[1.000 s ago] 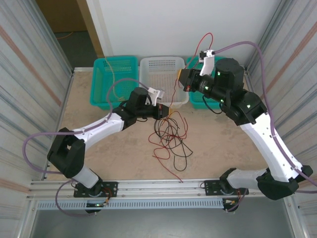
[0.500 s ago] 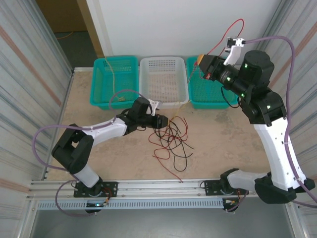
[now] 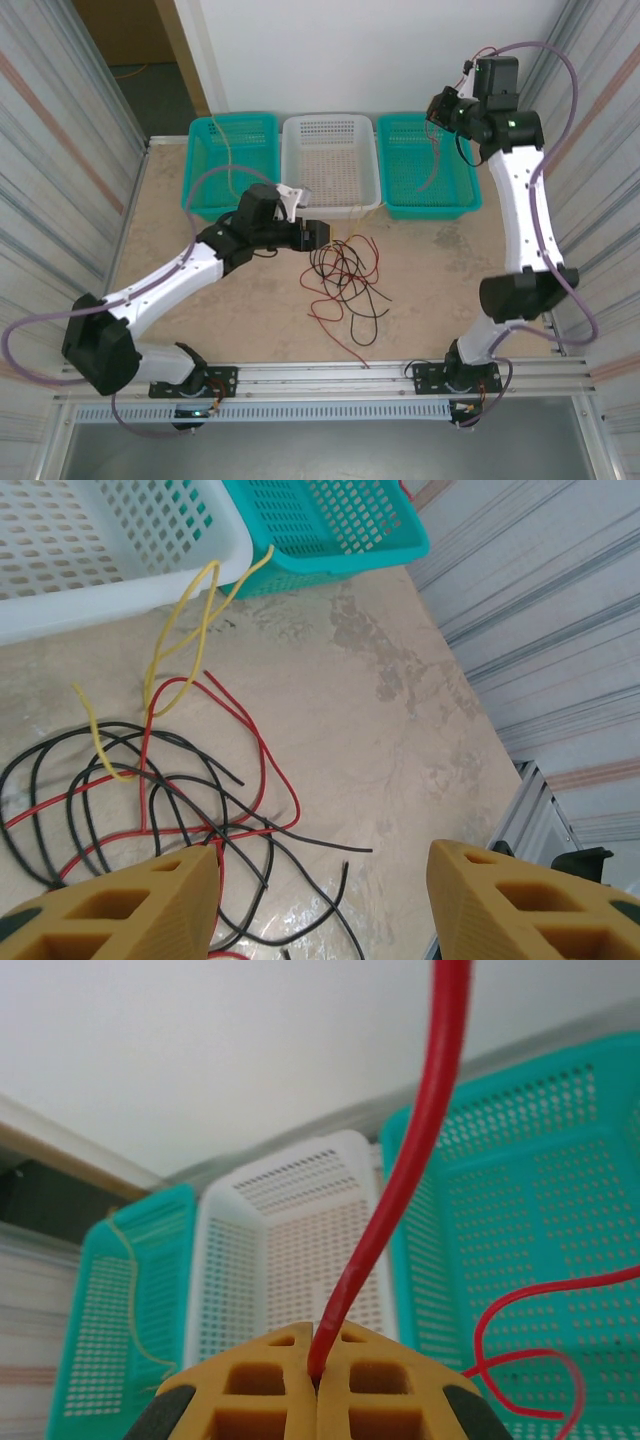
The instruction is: Untangle the cables
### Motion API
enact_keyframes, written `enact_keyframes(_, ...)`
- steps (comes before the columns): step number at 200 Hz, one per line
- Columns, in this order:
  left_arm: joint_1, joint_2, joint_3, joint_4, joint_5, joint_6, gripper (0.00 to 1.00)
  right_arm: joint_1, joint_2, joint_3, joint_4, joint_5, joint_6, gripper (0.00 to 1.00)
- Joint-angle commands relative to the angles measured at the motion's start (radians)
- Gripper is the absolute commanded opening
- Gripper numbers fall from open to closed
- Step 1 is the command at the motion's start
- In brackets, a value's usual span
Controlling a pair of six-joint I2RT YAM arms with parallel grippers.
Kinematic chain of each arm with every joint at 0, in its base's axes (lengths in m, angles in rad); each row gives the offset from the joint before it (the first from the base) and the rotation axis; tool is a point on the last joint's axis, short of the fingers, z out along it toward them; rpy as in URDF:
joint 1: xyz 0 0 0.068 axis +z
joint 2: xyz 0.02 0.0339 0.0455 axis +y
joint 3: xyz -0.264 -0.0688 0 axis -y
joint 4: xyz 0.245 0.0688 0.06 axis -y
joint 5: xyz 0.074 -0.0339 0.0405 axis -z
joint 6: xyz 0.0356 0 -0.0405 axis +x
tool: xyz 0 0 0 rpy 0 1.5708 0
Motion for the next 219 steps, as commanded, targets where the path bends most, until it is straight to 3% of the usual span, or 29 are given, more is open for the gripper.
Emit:
enact_keyframes(1,0.021,-0.044,-0.001,-0.111,-0.029,0.017,0.57,-0.02,0.074,0.066,-0.11,-0.049,-0.03,0.0)
enact_keyframes(22,0.028,-0.062,-0.011,-0.135,-0.032,0.021,0.57,-0.027,0.143,0.095,-0.146,-0.1,-0.016,0.0)
enact_keyframes(47,0.028,-0.058,-0.015,-0.146,-0.022,0.017,0.57,-0.029,0.2,0.112,-0.159,-0.098,-0.027,0.29)
enact_keyframes(59,0.028,-0.056,-0.014,-0.145,-0.016,0.011,0.58,-0.032,0.233,0.143,-0.178,-0.089,-0.041,0.38)
enact_keyframes(91,0.029,-0.05,-0.004,-0.153,-0.024,-0.002,0.59,-0.033,0.311,0.274,-0.282,-0.047,-0.071,0.48)
enact_keyframes(116,0.037,-0.042,0.0,-0.171,-0.043,0.0,0.59,0.002,0.259,0.232,-0.291,-0.02,-0.084,0.54)
enact_keyframes(137,0.063,-0.035,0.0,-0.181,-0.048,-0.007,0.56,0.105,0.134,0.046,-0.24,0.067,-0.101,0.55)
enact_keyframes(163,0.109,-0.039,-0.025,-0.135,0.004,-0.04,0.53,0.275,-0.08,-0.338,-0.06,0.177,-0.036,0.56)
enact_keyframes(198,0.128,-0.038,-0.031,-0.123,0.035,-0.048,0.49,0.425,-0.278,-0.758,0.161,0.201,0.162,0.53)
enact_keyframes(219,0.13,-0.038,-0.034,-0.126,0.042,-0.047,0.49,0.471,-0.315,-0.892,0.263,0.201,0.213,0.51)
